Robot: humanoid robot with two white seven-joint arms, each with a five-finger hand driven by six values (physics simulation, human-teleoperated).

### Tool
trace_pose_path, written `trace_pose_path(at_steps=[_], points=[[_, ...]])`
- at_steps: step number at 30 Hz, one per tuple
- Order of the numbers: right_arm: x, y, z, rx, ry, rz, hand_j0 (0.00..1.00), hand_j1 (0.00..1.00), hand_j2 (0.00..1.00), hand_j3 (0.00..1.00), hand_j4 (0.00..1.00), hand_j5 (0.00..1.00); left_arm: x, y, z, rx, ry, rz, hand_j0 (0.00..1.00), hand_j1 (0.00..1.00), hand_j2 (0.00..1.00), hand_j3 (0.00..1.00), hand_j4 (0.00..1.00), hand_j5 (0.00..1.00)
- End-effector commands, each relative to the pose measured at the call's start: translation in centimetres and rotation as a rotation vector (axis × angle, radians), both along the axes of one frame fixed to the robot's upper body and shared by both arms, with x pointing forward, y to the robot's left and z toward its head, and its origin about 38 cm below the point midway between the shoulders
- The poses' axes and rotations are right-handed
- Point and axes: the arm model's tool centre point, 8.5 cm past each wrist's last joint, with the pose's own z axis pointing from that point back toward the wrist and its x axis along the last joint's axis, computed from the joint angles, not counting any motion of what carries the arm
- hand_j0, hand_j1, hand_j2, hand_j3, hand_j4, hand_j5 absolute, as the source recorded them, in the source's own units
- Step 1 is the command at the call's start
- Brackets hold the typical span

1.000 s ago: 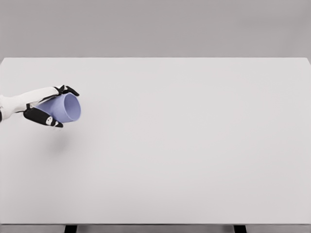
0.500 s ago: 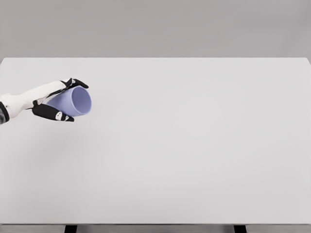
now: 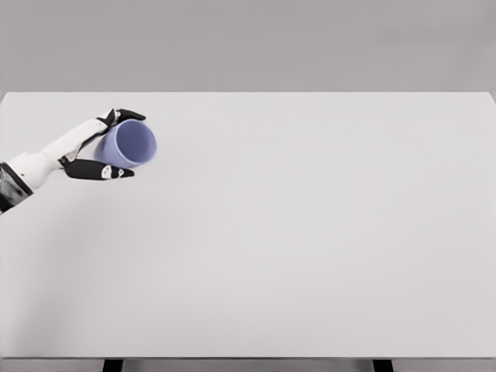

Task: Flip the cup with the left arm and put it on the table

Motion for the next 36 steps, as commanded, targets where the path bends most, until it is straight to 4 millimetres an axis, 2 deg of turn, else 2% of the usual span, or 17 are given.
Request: trace_pose_path(at_steps=[1, 4, 7, 9, 11, 14, 20, 21, 27, 36], points=[[0.0, 0.0, 0.0, 0.0, 0.0, 0.001, 1.0, 1.0, 1.0, 1.0, 1.0, 1.0, 0.5, -0.4, -2.4, -0.14, -0.029, 0.037, 0.56, 0.56, 0.56, 0.56, 0.56, 0.56], [0.0, 0.0, 0.0, 0.0, 0.0, -0.001, 1.0, 1.0, 1.0, 1.0, 1.0, 1.0, 0.7, -0.2, -3.7, -0.217, -0.028, 0.083, 0.56, 0.56, 0.56, 0.56, 0.56, 0.56], [0.0, 0.0, 0.0, 0.0, 0.0, -0.001, 1.0, 1.0, 1.0, 1.0, 1.0, 1.0, 0.9, -0.4, -5.4, -0.386, 0.006, 0.127, 0.56, 0.56, 0.56, 0.56, 0.56, 0.56], [0.0, 0.0, 0.0, 0.0, 0.0, -0.001, 1.0, 1.0, 1.0, 1.0, 1.0, 1.0, 0.9, -0.1, -6.2, -0.397, 0.029, 0.144, 0.56, 0.56, 0.56, 0.56, 0.56, 0.56], [0.0, 0.0, 0.0, 0.0, 0.0, -0.001, 1.0, 1.0, 1.0, 1.0, 1.0, 1.0, 1.0, -0.6, -6.9, -0.479, 0.047, 0.158, 0.56, 0.56, 0.56, 0.56, 0.56, 0.56], [0.0, 0.0, 0.0, 0.0, 0.0, -0.001, 1.0, 1.0, 1.0, 1.0, 1.0, 1.0, 1.1, 0.0, -7.4, -0.522, 0.053, 0.196, 0.56, 0.56, 0.56, 0.56, 0.56, 0.56], [0.0, 0.0, 0.0, 0.0, 0.0, 0.001, 1.0, 1.0, 1.0, 1.0, 1.0, 1.0, 0.8, 0.8, -9.8, -0.62, 0.108, 0.272, 0.56, 0.56, 0.56, 0.56, 0.56, 0.56], [0.0, 0.0, 0.0, 0.0, 0.0, -0.001, 1.0, 1.0, 1.0, 1.0, 1.0, 1.0, 0.8, 0.4, -10.2, -0.632, 0.115, 0.273, 0.56, 0.56, 0.56, 0.56, 0.56, 0.56], [0.0, 0.0, 0.0, 0.0, 0.0, -0.001, 1.0, 1.0, 1.0, 1.0, 1.0, 1.0, 0.6, -0.1, -10.8, -0.664, 0.124, 0.285, 0.56, 0.56, 0.56, 0.56, 0.56, 0.56], [0.0, 0.0, 0.0, 0.0, 0.0, -0.001, 1.0, 1.0, 1.0, 1.0, 1.0, 1.0, 0.7, 0.4, -11.1, -0.681, 0.175, 0.312, 0.58, 0.58, 0.58, 0.58, 0.58, 0.58]])
